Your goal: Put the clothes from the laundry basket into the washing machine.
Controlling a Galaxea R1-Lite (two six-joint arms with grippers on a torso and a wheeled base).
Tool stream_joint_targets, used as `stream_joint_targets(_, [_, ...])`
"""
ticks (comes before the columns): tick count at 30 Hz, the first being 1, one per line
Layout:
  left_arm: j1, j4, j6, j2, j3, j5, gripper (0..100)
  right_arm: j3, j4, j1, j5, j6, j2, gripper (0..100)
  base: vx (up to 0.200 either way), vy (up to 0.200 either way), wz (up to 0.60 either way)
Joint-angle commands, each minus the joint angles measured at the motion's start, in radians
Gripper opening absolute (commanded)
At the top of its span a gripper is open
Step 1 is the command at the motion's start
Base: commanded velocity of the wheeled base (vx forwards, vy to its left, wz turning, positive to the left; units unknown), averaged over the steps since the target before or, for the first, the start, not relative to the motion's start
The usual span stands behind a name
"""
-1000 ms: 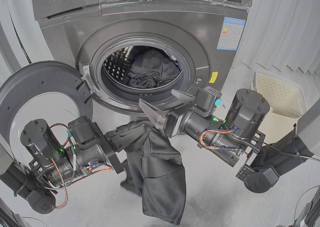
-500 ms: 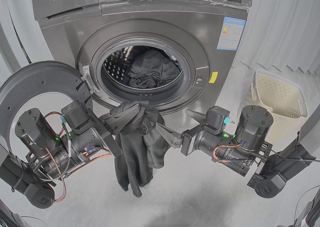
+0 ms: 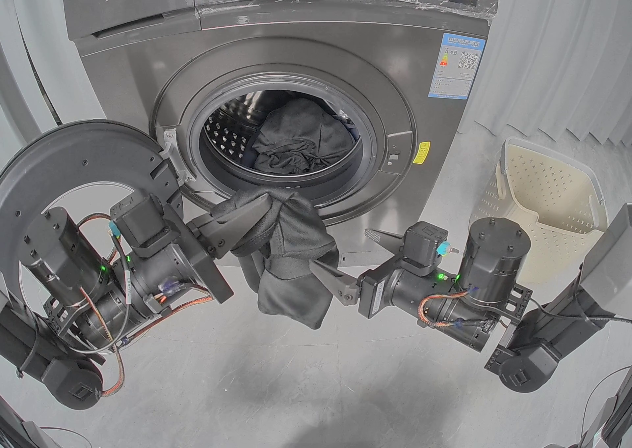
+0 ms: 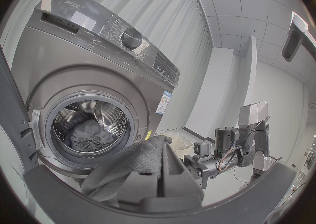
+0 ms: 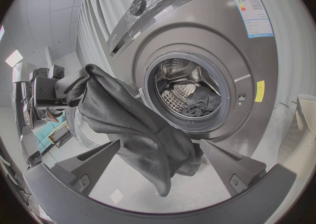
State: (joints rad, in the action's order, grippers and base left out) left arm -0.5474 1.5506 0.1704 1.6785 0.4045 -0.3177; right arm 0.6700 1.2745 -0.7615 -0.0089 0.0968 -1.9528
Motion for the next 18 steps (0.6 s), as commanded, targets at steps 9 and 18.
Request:
stream_joint_targets(9, [0.001, 0.0, 0.0, -0.002, 0.007, 0.002, 0, 0.103, 0.083, -0.021, 0.115, -0.032, -0.13, 100, 0.0, 0.0, 0.0])
stream_joint_targets(18, [0.024, 0.0, 0.0, 0.01, 0.008, 0.003, 0, 0.068, 0.108, -0.071, 0.15, -0.026, -0.117, 100, 0.0, 0.0, 0.0])
